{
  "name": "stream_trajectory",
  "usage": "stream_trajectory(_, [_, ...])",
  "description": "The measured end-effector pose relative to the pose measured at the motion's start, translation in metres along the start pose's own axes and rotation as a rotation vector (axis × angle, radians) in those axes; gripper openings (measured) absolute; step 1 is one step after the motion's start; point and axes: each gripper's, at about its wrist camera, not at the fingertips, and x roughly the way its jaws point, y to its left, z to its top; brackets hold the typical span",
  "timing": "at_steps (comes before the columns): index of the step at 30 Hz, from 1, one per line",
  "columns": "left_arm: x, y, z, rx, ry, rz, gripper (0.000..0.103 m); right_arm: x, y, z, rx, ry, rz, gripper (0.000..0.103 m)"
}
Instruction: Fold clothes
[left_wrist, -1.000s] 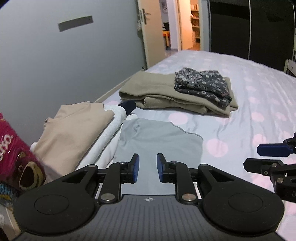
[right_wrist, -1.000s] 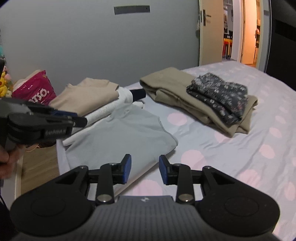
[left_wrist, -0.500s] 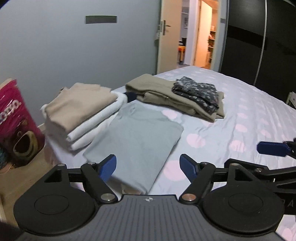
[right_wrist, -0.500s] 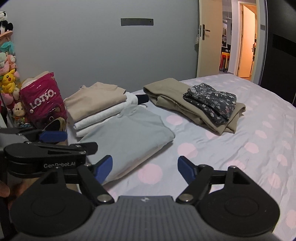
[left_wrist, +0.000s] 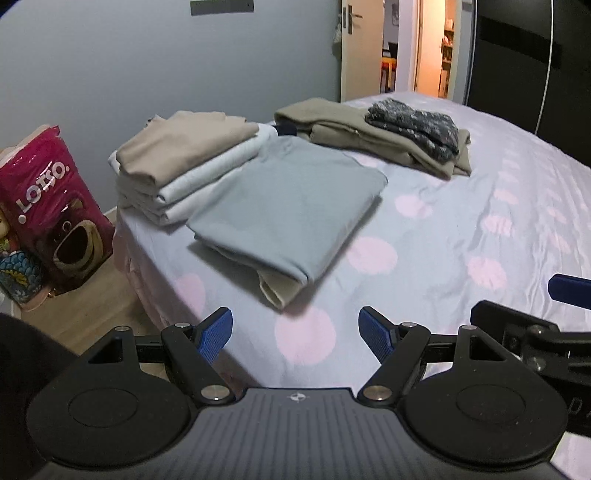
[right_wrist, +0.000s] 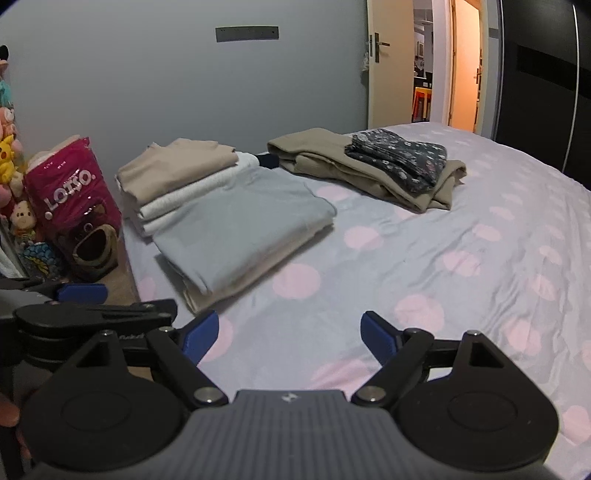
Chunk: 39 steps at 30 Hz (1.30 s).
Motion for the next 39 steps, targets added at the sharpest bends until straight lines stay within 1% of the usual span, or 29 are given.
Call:
stream_trajectory(3, [-0.002, -0.003, 0.000, -0.012, 0.009, -0.008, 0.075, 0.000, -0.007, -0.005, 0.031, 0.007, 0.008, 0.086])
stream_trajectory(9, [-0.007, -0.013, 0.002, -0.004, 0.000, 0.001, 0.075, -0.005, -0.015, -0.011, 0.036, 0.018, 0.006, 0.086])
stream_trajectory(17, [-0.016, -0.020, 0.007, 0.005, -0.021, 0.022, 0.075, -0.011, -0.022, -0.006, 0.042, 0.000, 0.009, 0.086])
stream_trajectory(25, [-0.019, -0.018, 0.007, -0.010, -0.010, 0.024, 0.074, -0.014, -0.024, -0.008, 0.059, 0.005, 0.039, 0.086])
stream_trajectory(39, [-0.023, -0.013, 0.006, -0.019, -0.010, 0.030, 0.074, -0.016, -0.021, -0.008, 0.061, 0.006, 0.061, 0.086])
